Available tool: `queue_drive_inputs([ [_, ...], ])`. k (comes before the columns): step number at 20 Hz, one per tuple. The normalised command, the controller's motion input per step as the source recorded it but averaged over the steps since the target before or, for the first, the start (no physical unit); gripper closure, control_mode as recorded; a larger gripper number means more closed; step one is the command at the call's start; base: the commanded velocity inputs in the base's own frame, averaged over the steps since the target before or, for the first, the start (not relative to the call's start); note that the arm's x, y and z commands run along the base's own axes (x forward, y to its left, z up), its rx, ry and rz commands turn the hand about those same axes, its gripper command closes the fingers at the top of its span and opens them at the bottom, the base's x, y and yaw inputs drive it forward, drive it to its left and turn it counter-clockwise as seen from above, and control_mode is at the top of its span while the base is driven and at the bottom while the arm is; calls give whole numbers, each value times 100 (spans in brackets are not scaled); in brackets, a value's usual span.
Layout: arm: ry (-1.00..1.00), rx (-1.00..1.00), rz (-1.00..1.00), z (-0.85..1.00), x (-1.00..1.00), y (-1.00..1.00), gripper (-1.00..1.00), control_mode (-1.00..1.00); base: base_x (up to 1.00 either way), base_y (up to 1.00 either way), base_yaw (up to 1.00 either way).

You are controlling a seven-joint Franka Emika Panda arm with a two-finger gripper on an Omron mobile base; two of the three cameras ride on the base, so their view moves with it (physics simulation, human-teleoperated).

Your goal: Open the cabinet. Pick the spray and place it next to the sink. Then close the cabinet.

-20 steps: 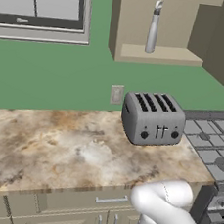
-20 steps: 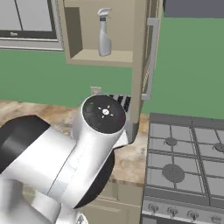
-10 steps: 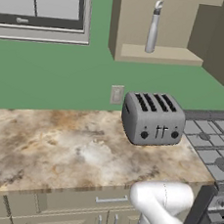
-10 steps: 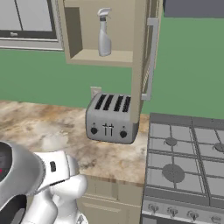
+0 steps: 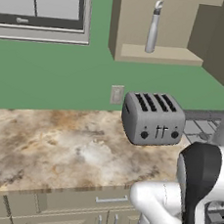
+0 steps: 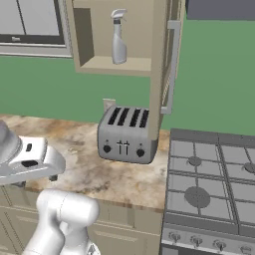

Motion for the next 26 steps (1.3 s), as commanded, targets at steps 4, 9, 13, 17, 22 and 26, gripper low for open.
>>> queue_drive_inputs([
  [4,21,-6,-21,0,96,0,-100,-100,0,0,0],
  [9,1,5,-9,-2,100,0,-100,-100,0,0,0],
  [13,-13,21,0,-2,58,0,-100,-100,0,0,0],
  [17,-26,18,0,0,49,3,-100,-100,0,0,0],
  [22,-39,14,0,0,29,7,-100,-100,0,0,0],
  [26,-36,2,-3,3,25,22,-100,-100,0,0,0],
])
